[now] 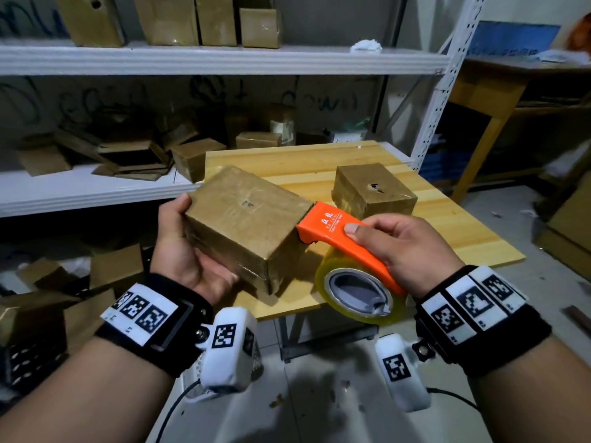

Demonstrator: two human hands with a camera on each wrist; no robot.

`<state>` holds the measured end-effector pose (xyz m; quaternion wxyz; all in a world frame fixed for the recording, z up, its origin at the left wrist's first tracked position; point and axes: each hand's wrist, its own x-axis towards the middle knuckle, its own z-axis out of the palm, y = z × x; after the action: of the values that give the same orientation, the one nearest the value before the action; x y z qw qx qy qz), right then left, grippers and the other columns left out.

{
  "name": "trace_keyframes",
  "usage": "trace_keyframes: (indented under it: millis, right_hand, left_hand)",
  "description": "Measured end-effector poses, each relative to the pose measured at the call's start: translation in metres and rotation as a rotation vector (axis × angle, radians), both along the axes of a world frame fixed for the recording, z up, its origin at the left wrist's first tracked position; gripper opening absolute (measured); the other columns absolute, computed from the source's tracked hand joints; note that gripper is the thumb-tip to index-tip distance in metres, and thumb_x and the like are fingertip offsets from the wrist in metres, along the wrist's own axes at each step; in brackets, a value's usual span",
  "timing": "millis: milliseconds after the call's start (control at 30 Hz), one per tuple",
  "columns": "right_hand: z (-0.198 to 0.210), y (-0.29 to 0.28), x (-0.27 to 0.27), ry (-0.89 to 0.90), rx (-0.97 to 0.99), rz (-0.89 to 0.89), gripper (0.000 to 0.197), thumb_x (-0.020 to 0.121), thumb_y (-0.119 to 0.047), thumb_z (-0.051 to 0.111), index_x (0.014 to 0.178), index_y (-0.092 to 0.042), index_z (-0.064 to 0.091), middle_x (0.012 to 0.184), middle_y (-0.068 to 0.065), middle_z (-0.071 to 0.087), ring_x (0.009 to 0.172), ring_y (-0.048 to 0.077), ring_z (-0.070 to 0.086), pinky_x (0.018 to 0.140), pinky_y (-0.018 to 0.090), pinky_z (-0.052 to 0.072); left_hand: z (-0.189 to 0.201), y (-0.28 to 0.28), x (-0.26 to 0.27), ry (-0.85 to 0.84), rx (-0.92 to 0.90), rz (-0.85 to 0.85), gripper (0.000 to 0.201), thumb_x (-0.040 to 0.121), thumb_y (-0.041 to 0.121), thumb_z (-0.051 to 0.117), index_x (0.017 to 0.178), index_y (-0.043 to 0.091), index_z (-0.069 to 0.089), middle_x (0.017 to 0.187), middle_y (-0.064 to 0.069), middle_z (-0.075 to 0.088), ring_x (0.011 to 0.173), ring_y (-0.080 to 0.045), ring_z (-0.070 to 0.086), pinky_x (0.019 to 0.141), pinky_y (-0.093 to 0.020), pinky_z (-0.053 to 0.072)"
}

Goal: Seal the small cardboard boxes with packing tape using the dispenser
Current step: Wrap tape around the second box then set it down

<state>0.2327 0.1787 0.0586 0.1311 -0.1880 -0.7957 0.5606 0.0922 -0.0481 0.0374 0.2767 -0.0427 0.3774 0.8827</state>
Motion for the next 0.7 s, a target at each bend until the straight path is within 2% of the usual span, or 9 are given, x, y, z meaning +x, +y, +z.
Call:
trace_keyframes:
  millis: [100,200,300,367,433,500,567,633,700]
  right_hand:
    - [-0.001,-0.001,-0.001,0.030,-0.026,-0.006,0.041,0.077,-0.056,0.076,0.097,-0.020,0.078,0.083,0.005,0.082,0.072,0.022,0.079,0.072,0.036,0.061]
    - [-0.002,-0.001,-0.001,0.045,-0.040,-0.019,0.038,0.080,-0.053,0.076,0.097,-0.019,0.078,0.084,0.006,0.082,0.072,0.023,0.079,0.072,0.037,0.061]
    - [-0.002,0.002,0.000,0.041,-0.065,-0.037,0.032,0.086,-0.049,0.076,0.094,-0.018,0.079,0.082,0.008,0.081,0.070,0.025,0.078,0.073,0.040,0.061]
    - [-0.004,0.003,0.000,0.024,-0.072,-0.050,0.030,0.087,-0.048,0.076,0.091,-0.019,0.079,0.080,0.009,0.081,0.068,0.024,0.077,0.073,0.041,0.061]
    - [-0.008,0.001,-0.001,-0.012,-0.040,-0.058,0.031,0.087,-0.049,0.076,0.091,-0.019,0.079,0.079,0.008,0.081,0.069,0.026,0.077,0.075,0.044,0.063]
    - [-0.012,-0.001,-0.002,-0.055,-0.008,-0.069,0.036,0.086,-0.054,0.076,0.093,-0.019,0.079,0.081,0.007,0.081,0.075,0.030,0.079,0.083,0.050,0.066]
    - [-0.013,-0.003,-0.003,-0.084,0.013,-0.073,0.037,0.085,-0.058,0.075,0.093,-0.021,0.079,0.082,0.007,0.082,0.078,0.032,0.080,0.087,0.055,0.065]
    - [-0.010,-0.003,-0.003,-0.105,0.027,-0.072,0.037,0.086,-0.058,0.075,0.093,-0.022,0.079,0.082,0.006,0.082,0.079,0.032,0.080,0.088,0.055,0.064]
    - [-0.008,-0.004,-0.003,-0.119,0.034,-0.073,0.037,0.087,-0.057,0.074,0.094,-0.021,0.079,0.083,0.006,0.082,0.080,0.031,0.080,0.087,0.054,0.065]
  left_hand:
    - [-0.004,0.005,0.004,-0.039,-0.019,0.006,0.064,0.092,0.067,0.059,0.135,0.020,0.064,0.124,-0.017,0.075,0.111,-0.041,0.074,0.107,-0.061,0.048]
    - [-0.006,0.007,-0.002,0.011,-0.113,0.057,0.065,0.091,0.067,0.062,0.136,0.021,0.065,0.123,-0.013,0.076,0.114,-0.036,0.073,0.106,-0.056,0.051]
    - [-0.011,0.003,-0.014,0.078,-0.299,0.129,0.068,0.082,0.070,0.069,0.131,0.022,0.069,0.120,-0.010,0.078,0.109,-0.026,0.074,0.089,-0.044,0.060]
    - [-0.014,0.001,-0.020,0.092,-0.459,0.120,0.073,0.074,0.077,0.067,0.122,0.023,0.073,0.115,-0.011,0.078,0.100,-0.024,0.071,0.077,-0.037,0.055]
    - [-0.017,-0.003,-0.026,0.090,-0.614,0.111,0.066,0.074,0.078,0.065,0.111,0.024,0.075,0.110,-0.011,0.077,0.097,-0.030,0.069,0.079,-0.041,0.052]
    - [-0.019,-0.007,-0.033,0.145,-0.702,0.102,0.045,0.083,0.068,0.063,0.102,0.029,0.077,0.112,-0.011,0.074,0.097,-0.033,0.069,0.085,-0.047,0.054]
    - [-0.024,-0.009,-0.039,0.281,-0.757,0.117,0.029,0.096,0.050,0.063,0.110,0.030,0.077,0.115,-0.009,0.075,0.103,-0.030,0.071,0.101,-0.056,0.055]
    - [-0.026,-0.010,-0.038,0.390,-0.856,0.161,0.027,0.100,0.040,0.063,0.123,0.029,0.073,0.118,-0.003,0.074,0.106,-0.027,0.071,0.101,-0.056,0.056]
    - [-0.021,-0.009,-0.030,0.522,-0.924,0.223,0.027,0.104,0.037,0.061,0.129,0.037,0.069,0.124,0.004,0.071,0.110,-0.023,0.068,0.095,-0.048,0.058]
